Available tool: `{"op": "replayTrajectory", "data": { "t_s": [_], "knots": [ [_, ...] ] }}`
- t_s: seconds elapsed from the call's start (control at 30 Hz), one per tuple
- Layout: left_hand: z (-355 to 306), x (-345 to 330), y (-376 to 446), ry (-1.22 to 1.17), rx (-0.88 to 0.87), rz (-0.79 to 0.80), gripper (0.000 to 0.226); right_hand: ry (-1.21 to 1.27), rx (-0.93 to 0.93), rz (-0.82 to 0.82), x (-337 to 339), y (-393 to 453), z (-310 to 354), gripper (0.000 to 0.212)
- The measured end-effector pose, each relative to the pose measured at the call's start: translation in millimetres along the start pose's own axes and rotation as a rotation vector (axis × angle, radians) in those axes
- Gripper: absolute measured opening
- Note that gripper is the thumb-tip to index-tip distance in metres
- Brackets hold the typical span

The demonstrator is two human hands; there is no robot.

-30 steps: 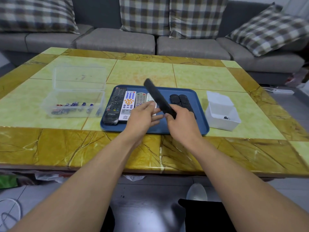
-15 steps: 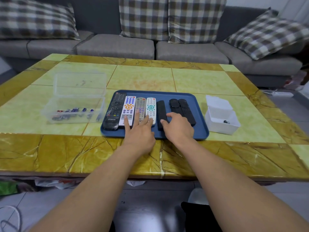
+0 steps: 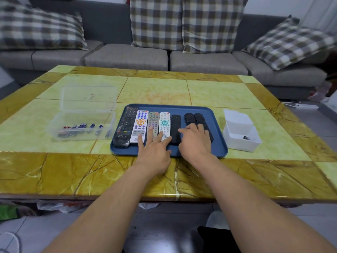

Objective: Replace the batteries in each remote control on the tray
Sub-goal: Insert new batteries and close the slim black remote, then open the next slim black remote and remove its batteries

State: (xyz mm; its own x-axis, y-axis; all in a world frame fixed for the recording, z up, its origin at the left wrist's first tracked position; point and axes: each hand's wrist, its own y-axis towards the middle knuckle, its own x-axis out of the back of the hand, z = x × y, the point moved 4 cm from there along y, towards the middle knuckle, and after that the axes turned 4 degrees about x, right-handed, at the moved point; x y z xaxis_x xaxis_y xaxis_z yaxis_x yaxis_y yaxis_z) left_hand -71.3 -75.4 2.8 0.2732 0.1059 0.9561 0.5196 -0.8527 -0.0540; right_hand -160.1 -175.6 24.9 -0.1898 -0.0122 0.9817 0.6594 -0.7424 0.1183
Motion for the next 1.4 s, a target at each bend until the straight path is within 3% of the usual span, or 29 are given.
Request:
{"op": "replayTrajectory", "data": {
  "t_s": [0.1, 0.27, 0.4, 0.67, 0.9, 1.07, 1.13, 1.2, 1.3, 1.4],
  "knots": [
    [-0.4, -0.3, -0.3, -0.008, 0.002, -0.009, 0.056, -0.068, -0.061, 0.074, -6.0, 0.5, -14.6, 0.067],
    [-3.0, 1.0, -1.5, -0.025, -0.016, -0.018, 0.053, 0.05, -0.14, 0.213, -15.2, -2.3, -34.6, 0.07],
    [-3.8, -2.2, -0.9, -0.005, -0.044, 0.021, 0.052, -0.019, -0.132, 0.19, -12.5, -4.6, -28.8, 0.068],
    [-9.1, -7.8, 0.3, 0.068, -0.038, 0.075, 0.054, -0.192, -0.06, -0.079, 0.4, -1.3, -16.8, 0.042],
    [-8.0, -10.5, 0.2, 0.069, -0.032, 0.079, 0.054, -0.068, -0.105, -0.045, 4.2, 0.4, -10.2, 0.029],
    [-8.0, -9.9, 0.1, 0.032, -0.029, 0.062, 0.056, 0.15, -0.244, -0.06, 17.8, -2.3, -22.3, 0.038],
    [-9.1, -4.8, 0.6, -0.08, -0.038, -0.002, 0.056, 0.349, -0.284, -0.117, 23.5, -5.1, -28.5, 0.039],
    [-9.3, 4.7, 3.4, -0.333, -0.012, -0.111, 0.052, 0.71, -0.269, -0.168, 25.5, -8.0, -29.7, 0.03],
    [-8.0, 24.4, 1.4, -0.866, 0.091, -0.18, 0.041, 1.172, -0.184, -0.053, 32.3, -18.9, -16.3, 0.021],
    [-9.5, 37.7, -4.0, -1.238, 0.109, -0.201, 0.02, 1.401, -0.151, 0.045, 37.5, -31.3, -5.1, 0.02]
  ]
}}
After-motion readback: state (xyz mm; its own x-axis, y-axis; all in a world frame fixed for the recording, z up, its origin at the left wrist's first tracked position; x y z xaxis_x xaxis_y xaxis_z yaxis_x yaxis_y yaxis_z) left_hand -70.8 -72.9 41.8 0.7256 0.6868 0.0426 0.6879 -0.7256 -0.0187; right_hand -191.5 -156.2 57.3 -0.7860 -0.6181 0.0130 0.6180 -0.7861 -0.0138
